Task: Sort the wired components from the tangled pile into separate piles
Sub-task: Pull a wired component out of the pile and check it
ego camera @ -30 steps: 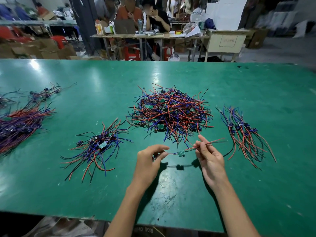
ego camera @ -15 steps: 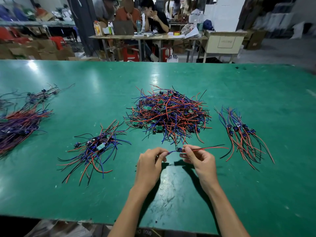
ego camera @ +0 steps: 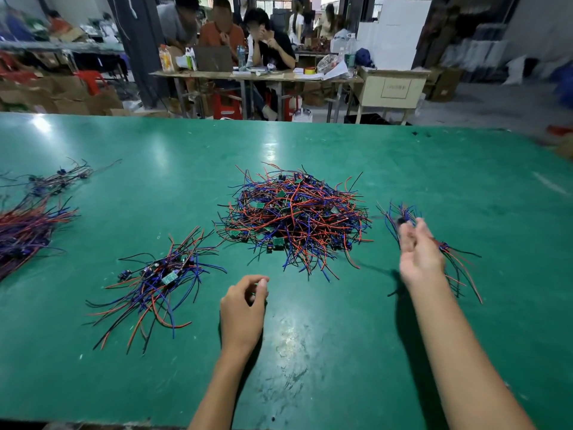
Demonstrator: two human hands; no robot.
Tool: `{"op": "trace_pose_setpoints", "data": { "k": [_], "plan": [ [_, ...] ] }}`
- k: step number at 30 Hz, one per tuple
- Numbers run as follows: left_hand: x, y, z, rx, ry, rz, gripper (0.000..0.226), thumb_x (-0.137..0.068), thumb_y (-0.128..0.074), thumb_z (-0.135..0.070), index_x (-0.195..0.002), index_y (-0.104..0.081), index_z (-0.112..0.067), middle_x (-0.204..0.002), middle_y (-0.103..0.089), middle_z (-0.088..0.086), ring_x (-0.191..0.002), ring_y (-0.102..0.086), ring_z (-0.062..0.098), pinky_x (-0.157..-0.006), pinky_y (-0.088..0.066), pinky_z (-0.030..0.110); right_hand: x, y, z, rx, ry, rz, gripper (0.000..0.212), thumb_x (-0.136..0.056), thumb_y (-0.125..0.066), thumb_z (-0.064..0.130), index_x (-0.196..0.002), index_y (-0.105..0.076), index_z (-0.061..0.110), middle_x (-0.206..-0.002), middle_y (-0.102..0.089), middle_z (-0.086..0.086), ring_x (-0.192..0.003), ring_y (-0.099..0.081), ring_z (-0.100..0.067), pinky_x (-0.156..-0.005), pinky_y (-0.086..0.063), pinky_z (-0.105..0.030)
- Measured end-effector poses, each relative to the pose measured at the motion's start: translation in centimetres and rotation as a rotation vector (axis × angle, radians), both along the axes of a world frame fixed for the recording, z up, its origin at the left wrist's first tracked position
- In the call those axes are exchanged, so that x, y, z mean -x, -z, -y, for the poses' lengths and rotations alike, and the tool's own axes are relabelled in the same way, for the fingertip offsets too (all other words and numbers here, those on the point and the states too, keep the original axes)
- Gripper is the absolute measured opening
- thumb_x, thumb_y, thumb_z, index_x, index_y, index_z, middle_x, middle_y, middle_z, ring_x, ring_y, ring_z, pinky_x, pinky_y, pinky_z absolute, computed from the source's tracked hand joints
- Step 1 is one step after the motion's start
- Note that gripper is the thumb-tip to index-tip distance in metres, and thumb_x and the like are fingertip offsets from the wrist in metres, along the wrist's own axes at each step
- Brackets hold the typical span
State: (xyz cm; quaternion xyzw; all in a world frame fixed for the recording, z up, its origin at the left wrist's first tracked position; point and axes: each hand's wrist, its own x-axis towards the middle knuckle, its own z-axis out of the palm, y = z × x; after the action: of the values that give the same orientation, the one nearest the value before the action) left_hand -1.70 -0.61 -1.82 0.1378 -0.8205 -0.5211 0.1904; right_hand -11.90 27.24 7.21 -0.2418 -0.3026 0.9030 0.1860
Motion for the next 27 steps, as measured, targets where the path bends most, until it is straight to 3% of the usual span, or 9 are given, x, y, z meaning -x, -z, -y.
{"op": "trace_pose_setpoints", "data": {
  "k": [5, 7, 10, 13, 15, 16, 19, 22, 27],
  "plan": [
    [0.3, 0.2, 0.2, 0.016, 0.004, 0.041, 0.010, -0.095, -0.066, -0.031, -0.091, -0.073, -0.035, -0.083, -0.071, -0.002, -0.080, -0.066, 0.012, -0.078, -0.053, 0.033, 1.3, -0.2, -2.2, 0.093, 0.029, 0.086, 0.025, -0.109, -0.040, 0.009, -0.085, -0.047, 0.006, -0.156, -0.042, -0.017, -0.143, -0.043, -0.021, -0.111, -0.029, -0.012],
    [0.3, 0.2, 0.1, 0.022, 0.004, 0.048, 0.011, -0.094, -0.066, -0.030, -0.089, -0.074, -0.036, -0.081, -0.069, -0.002, -0.079, -0.064, 0.013, -0.078, -0.053, 0.034, 1.2, 0.9, -2.0, 0.121, -0.043, 0.130, 0.020, -0.109, -0.037, 0.004, -0.106, -0.055, -0.004, -0.157, -0.038, -0.018, -0.145, -0.040, -0.021, -0.113, -0.024, -0.011],
    [0.3, 0.2, 0.0, 0.051, -0.004, 0.040, 0.013, -0.093, -0.067, -0.029, -0.086, -0.073, -0.038, -0.076, -0.065, -0.004, -0.076, -0.061, 0.012, -0.075, -0.050, 0.033, 0.4, 1.8, -0.6, 0.177, 0.011, 0.123, 0.040, -0.103, -0.046, -0.005, -0.142, -0.042, -0.010, -0.146, -0.050, -0.021, -0.131, -0.058, -0.023, -0.096, -0.049, -0.012],
    [0.4, 0.2, 0.0, 0.088, 0.000, 0.046, 0.012, -0.093, -0.066, -0.031, -0.086, -0.074, -0.037, -0.074, -0.064, -0.005, -0.076, -0.060, 0.012, -0.073, -0.048, 0.033, -0.7, 1.8, 2.4, 0.108, -0.026, 0.145, 0.024, -0.096, -0.054, -0.011, -0.120, -0.056, -0.009, -0.118, -0.063, -0.023, -0.089, -0.072, -0.019, -0.065, -0.060, -0.019],
    [0.5, 0.2, 0.1, 0.095, 0.007, 0.047, 0.012, -0.093, -0.066, -0.032, -0.086, -0.074, -0.038, -0.075, -0.063, -0.004, -0.076, -0.059, 0.013, -0.073, -0.048, 0.033, -1.3, 2.2, 4.7, -0.225, -0.171, 0.221, 0.011, -0.093, -0.063, -0.005, -0.102, -0.063, 0.000, -0.097, -0.066, -0.016, -0.063, -0.064, -0.012, -0.056, -0.054, -0.019],
    [0.4, 0.2, 0.1, 0.092, 0.010, 0.047, 0.012, -0.093, -0.066, -0.032, -0.086, -0.074, -0.038, -0.075, -0.063, -0.004, -0.076, -0.059, 0.013, -0.073, -0.048, 0.034, -1.2, 2.9, 5.3, -0.544, -0.215, 0.296, 0.013, -0.092, -0.068, 0.004, -0.105, -0.066, 0.006, -0.095, -0.067, -0.014, -0.063, -0.061, -0.014, -0.061, -0.054, -0.024],
    [0.3, 0.2, 0.1, 0.081, 0.010, 0.050, 0.012, -0.093, -0.066, -0.032, -0.087, -0.074, -0.038, -0.078, -0.064, -0.003, -0.078, -0.059, 0.014, -0.077, -0.050, 0.036, -1.1, 5.6, 6.0, -1.401, -0.298, 0.409, 0.030, -0.093, -0.072, 0.028, -0.117, -0.070, 0.010, -0.120, -0.058, -0.015, -0.094, -0.058, -0.026, -0.086, -0.043, -0.031],
    [0.2, 0.0, 0.1, 0.076, 0.016, 0.051, 0.013, -0.094, -0.065, -0.033, -0.086, -0.073, -0.040, -0.078, -0.065, -0.004, -0.078, -0.060, 0.014, -0.079, -0.051, 0.038, -1.5, 6.9, 5.9, -1.571, -0.255, 0.367, 0.016, -0.095, -0.070, 0.023, -0.100, -0.078, 0.010, -0.109, -0.068, -0.015, -0.084, -0.056, -0.023, -0.078, -0.040, -0.027],
    [-0.1, -0.5, -0.5, -0.050, 0.097, 0.021, 0.021, -0.096, -0.059, -0.040, -0.085, -0.076, -0.035, -0.069, -0.071, -0.008, -0.071, -0.069, 0.008, -0.074, -0.057, 0.035, -5.9, 6.4, 8.2, -1.403, -0.089, 0.228, 0.016, -0.090, -0.070, 0.032, -0.075, -0.068, 0.028, -0.075, -0.068, 0.016, -0.074, -0.062, -0.005, -0.063, -0.040, -0.019]
  ]
}}
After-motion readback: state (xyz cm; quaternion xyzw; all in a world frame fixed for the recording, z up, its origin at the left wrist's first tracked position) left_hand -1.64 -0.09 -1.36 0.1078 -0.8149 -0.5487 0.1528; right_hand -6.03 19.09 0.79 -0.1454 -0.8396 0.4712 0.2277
